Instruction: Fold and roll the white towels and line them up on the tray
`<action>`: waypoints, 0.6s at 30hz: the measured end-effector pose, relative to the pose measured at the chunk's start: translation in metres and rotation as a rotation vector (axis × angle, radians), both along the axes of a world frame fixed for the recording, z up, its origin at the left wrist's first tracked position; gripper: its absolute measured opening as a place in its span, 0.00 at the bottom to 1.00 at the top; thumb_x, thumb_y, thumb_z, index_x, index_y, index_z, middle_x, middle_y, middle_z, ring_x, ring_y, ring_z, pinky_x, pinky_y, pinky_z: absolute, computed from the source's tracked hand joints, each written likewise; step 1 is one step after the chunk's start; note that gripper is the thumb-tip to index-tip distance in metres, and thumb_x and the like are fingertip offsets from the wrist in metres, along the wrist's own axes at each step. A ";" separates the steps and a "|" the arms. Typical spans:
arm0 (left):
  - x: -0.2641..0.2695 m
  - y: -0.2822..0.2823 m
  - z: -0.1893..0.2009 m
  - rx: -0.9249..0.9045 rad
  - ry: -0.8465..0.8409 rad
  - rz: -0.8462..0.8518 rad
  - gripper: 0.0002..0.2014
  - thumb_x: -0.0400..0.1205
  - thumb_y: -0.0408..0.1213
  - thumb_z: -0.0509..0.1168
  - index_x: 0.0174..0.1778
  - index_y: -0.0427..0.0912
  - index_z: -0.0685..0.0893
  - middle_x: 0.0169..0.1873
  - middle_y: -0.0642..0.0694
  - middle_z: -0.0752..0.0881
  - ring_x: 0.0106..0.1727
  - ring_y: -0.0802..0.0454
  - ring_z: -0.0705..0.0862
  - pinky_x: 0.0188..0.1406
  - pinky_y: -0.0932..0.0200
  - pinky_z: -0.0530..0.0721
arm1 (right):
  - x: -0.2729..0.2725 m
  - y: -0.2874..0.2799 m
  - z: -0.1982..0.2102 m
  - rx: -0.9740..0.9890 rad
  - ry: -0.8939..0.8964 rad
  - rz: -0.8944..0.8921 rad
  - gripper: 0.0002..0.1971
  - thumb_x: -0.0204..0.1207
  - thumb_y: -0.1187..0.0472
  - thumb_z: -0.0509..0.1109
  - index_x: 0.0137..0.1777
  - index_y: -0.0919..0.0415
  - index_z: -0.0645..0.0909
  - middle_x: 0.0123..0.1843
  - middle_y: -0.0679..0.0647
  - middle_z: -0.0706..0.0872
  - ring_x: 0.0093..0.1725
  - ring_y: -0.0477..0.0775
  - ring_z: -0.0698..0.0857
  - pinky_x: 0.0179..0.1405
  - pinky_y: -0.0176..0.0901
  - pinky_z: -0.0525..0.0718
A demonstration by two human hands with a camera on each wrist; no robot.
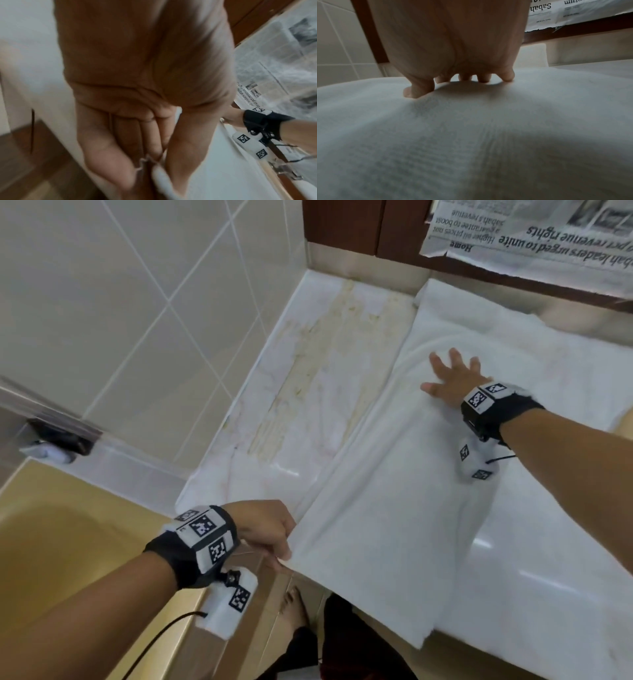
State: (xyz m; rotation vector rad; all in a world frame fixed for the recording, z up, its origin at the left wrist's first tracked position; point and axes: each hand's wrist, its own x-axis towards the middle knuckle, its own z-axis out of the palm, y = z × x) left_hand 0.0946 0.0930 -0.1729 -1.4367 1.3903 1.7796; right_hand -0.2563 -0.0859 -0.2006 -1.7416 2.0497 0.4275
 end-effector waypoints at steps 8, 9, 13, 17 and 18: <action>-0.048 -0.047 0.033 -0.826 -0.395 -0.221 0.17 0.80 0.57 0.63 0.48 0.46 0.85 0.45 0.50 0.86 0.46 0.49 0.85 0.44 0.57 0.83 | 0.027 0.070 0.011 -0.150 -0.079 -0.113 0.38 0.80 0.35 0.57 0.85 0.47 0.47 0.87 0.55 0.39 0.84 0.65 0.42 0.80 0.64 0.50; -0.062 -0.054 0.029 -0.844 -0.328 -0.155 0.16 0.82 0.55 0.61 0.53 0.47 0.85 0.50 0.50 0.86 0.50 0.48 0.84 0.49 0.55 0.83 | 0.028 0.083 0.009 -0.130 -0.082 -0.136 0.39 0.80 0.34 0.56 0.85 0.48 0.46 0.87 0.55 0.38 0.84 0.66 0.41 0.80 0.64 0.50; -0.107 -0.073 0.003 -0.865 -0.265 0.000 0.17 0.83 0.51 0.61 0.56 0.42 0.84 0.54 0.45 0.85 0.52 0.44 0.84 0.46 0.55 0.82 | 0.019 0.111 0.000 -0.094 -0.111 -0.229 0.41 0.80 0.34 0.56 0.85 0.54 0.46 0.87 0.57 0.38 0.84 0.69 0.42 0.80 0.64 0.53; -0.117 -0.078 -0.010 -0.920 -0.333 0.132 0.19 0.81 0.51 0.65 0.61 0.41 0.80 0.56 0.43 0.83 0.56 0.42 0.83 0.44 0.56 0.76 | 0.014 0.121 -0.007 -0.109 -0.105 -0.209 0.41 0.80 0.35 0.56 0.85 0.54 0.45 0.86 0.59 0.38 0.84 0.66 0.41 0.80 0.62 0.54; -0.118 -0.079 -0.012 -0.922 -0.330 0.157 0.18 0.81 0.50 0.65 0.61 0.40 0.80 0.56 0.43 0.83 0.56 0.42 0.83 0.44 0.56 0.76 | 0.014 0.122 -0.008 -0.116 -0.110 -0.206 0.41 0.80 0.35 0.56 0.85 0.54 0.45 0.86 0.59 0.38 0.84 0.66 0.41 0.80 0.62 0.53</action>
